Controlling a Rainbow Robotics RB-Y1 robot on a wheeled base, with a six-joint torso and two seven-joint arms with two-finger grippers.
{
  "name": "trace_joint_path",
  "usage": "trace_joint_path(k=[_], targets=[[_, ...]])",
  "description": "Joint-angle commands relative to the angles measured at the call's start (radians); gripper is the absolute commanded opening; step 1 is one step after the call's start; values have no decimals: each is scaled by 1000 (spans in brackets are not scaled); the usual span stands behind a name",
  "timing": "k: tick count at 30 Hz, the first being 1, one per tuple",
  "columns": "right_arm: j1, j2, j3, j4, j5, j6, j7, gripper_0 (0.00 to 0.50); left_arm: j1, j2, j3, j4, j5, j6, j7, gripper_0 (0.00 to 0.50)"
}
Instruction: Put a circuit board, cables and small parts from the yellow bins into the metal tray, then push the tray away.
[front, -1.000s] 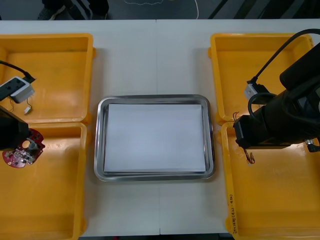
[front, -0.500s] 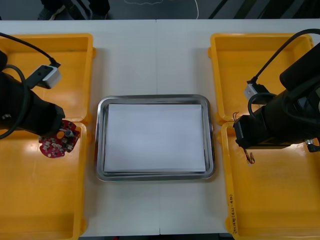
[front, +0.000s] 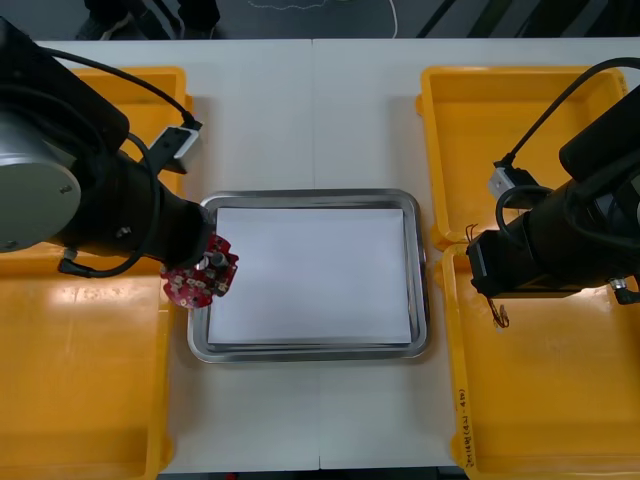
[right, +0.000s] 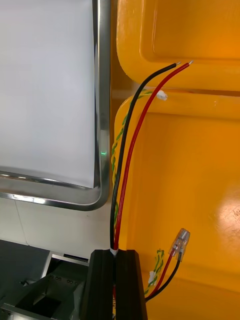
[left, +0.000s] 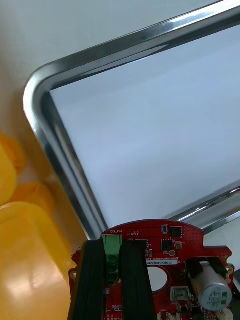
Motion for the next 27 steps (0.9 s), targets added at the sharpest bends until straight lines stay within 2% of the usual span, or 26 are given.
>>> trace_joint_path(k=[1,6,12,20,27], targets=[[-30,8,12,-22,-3,5,-9,0,-44,-78,-83,2,-86,7,6,0],[-28,8,12,-22,-3,5,-9,0,-44,-119,-126,71,-161,7,-69,0],[-30,8,12,-22,-4,5,-11,0,-43,-119,-188,150,-168,0,-77,0],[-30,6,12,-22,0,5,-6,0,-37,-155,-255,201,-227,-113,-72,0],[-28,8,12,-22,-1,5,-5,0,-27,-171,-278,241,-242,-155,-152,0]])
